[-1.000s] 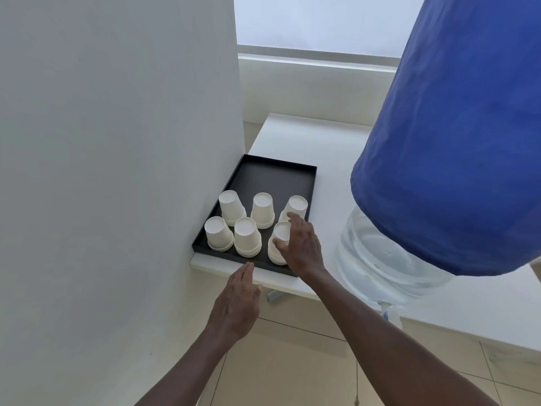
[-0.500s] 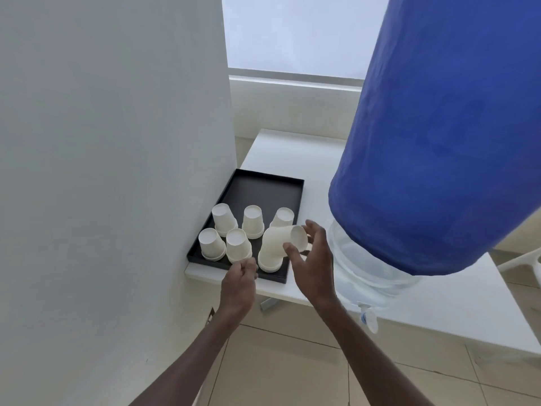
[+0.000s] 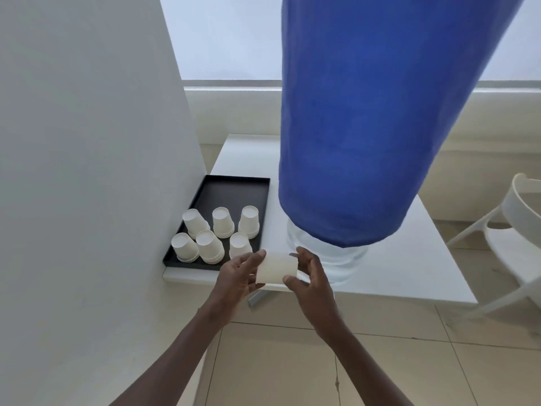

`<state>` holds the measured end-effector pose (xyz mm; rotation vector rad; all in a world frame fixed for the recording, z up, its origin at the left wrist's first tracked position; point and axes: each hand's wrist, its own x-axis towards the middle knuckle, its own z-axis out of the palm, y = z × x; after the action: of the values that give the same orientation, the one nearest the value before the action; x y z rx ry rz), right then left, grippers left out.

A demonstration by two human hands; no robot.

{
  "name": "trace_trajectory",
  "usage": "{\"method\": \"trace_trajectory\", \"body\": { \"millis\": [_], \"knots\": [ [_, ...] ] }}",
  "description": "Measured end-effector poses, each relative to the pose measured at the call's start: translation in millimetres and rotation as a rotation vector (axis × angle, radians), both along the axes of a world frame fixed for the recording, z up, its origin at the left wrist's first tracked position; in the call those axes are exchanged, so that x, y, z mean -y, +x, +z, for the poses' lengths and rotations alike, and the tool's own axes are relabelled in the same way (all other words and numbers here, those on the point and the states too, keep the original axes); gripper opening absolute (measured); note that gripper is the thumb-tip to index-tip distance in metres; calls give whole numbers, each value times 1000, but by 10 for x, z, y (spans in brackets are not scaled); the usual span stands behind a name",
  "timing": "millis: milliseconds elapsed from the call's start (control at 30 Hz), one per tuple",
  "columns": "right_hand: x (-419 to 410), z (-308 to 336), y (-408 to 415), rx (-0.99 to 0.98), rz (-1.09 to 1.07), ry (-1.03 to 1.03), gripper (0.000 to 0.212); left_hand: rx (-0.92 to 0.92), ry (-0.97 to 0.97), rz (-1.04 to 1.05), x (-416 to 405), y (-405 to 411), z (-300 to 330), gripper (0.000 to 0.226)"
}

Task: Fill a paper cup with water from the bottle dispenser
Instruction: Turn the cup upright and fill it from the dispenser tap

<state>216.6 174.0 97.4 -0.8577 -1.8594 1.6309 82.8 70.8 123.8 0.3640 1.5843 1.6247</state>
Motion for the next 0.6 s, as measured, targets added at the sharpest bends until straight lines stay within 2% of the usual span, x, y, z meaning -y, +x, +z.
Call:
{"method": "trace_trajectory", "body": {
  "millis": [67,133,233,300,433,533,600],
  "knots": [
    [-57,-19,87,103,26,246,71,-66,-36,-9,-77,85,-20,72],
    [-113,-47,170,166,68,439,86,-139,-112,-9,-161,193,-35,77],
    [-169,-125,250,223,106,610,91,-235,-208,-48,-285,339,-75,95],
    [-205,-200,296,229,89,641,90,-273,-241,-78,-355,435,-95,100],
    [-318,-311,424,211,27,632,79,-342,-280,-130,-514,600,-145,94],
    [-434,-413,581,208,-13,596,75,-424,-320,-111,-640,682,-239,81],
    [-504,-484,697,213,-58,541,75,-538,-364,-85,-697,717,-313,61]
  ]
}}
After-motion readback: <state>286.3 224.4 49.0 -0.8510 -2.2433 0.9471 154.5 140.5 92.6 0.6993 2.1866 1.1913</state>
